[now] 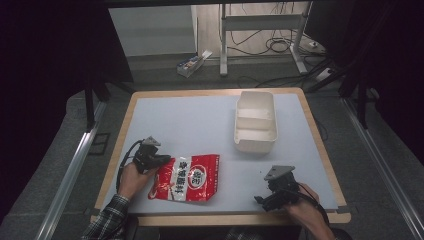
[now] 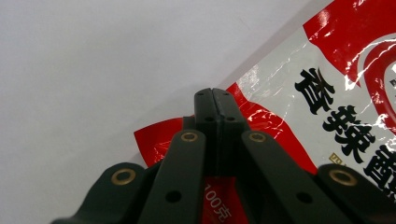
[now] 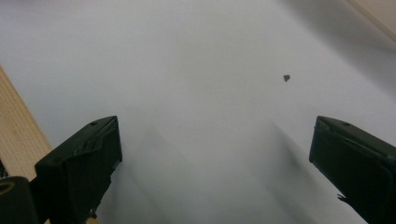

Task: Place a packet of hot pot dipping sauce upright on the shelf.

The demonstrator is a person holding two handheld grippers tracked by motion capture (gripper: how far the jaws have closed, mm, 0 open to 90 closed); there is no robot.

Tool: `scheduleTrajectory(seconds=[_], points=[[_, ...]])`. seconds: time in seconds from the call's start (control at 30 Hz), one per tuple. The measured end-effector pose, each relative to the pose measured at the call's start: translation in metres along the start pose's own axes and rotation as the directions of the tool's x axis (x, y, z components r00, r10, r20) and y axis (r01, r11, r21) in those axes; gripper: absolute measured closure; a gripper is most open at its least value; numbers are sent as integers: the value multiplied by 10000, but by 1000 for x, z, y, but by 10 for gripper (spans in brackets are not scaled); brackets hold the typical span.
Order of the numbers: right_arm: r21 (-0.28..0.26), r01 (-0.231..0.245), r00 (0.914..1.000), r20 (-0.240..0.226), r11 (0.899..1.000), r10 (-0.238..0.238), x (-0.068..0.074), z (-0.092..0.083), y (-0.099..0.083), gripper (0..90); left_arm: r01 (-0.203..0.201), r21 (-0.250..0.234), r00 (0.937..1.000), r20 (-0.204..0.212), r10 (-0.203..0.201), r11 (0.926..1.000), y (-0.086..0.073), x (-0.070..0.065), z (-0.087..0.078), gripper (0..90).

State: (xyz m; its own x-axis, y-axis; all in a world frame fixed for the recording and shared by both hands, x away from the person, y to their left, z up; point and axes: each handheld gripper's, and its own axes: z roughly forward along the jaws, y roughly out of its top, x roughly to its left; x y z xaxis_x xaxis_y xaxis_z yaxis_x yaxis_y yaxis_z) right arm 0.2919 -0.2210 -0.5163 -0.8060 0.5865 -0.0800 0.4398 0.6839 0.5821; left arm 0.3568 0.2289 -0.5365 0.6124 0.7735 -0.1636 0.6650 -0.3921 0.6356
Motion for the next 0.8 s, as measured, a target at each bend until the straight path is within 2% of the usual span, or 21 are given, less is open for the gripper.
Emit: scheduleTrajectory(seconds=[0.23, 0.27, 0.37, 0.53, 0.8], points=[[-50, -290, 9993, -219, 9996, 289, 1, -2, 0, 14, 195, 70, 9998, 75, -195, 9998, -10, -5, -8, 899], [-52, -321, 9992, -230, 9995, 320, 1, -2, 0, 14, 343, 26, 9993, 171, -343, 9994, -14, -5, -10, 899], [-16, -250, 9995, -212, 9997, 249, 1, -2, 0, 7, 488, 10, 9986, 218, -488, 9988, -19, -7, -14, 899], [-35, -236, 9993, -281, 9997, 235, 1, -1, 1, 4, 554, -5, 9983, 169, -554, 9985, -28, -10, -20, 899], [-227, -191, 9984, -532, 9996, 179, 1, -1, 3, 2, 698, 48, 9975, -142, -697, 9975, -49, -20, -37, 899]])
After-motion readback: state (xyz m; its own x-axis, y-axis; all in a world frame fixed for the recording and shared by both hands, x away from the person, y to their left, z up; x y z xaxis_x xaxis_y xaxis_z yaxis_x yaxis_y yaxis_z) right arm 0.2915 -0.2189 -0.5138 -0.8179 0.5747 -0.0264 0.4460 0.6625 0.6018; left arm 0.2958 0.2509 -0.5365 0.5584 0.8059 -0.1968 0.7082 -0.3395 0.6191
